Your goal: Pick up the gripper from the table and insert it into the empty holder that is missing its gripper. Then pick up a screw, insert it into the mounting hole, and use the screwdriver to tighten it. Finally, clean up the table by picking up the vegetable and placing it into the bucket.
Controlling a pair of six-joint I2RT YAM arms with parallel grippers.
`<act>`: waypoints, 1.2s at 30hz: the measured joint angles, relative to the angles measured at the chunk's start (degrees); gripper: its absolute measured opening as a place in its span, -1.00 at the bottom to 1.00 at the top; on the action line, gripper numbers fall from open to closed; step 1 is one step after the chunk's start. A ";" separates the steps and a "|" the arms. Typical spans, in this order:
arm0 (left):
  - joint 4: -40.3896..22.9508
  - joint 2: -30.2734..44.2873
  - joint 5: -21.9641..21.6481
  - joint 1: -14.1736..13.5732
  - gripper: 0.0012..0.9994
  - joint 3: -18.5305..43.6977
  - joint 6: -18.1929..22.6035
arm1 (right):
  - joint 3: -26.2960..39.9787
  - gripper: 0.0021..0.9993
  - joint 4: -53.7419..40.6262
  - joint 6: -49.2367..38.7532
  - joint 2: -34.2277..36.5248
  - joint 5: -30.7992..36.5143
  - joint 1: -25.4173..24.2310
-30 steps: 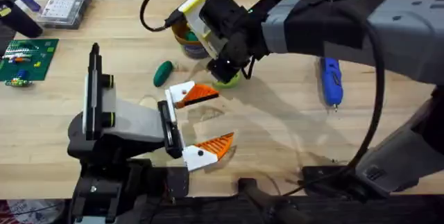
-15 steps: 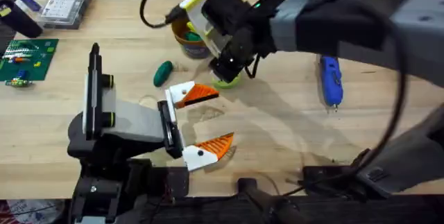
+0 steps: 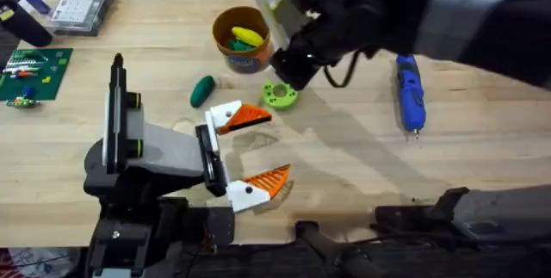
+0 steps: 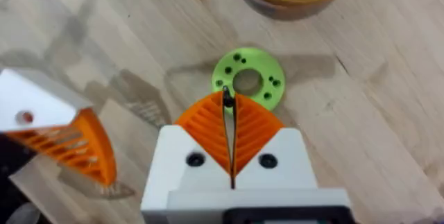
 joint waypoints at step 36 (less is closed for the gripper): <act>-0.02 0.00 0.07 0.00 0.97 0.00 0.00 | 21.56 -1.00 -24.81 2.78 -4.37 -0.61 19.61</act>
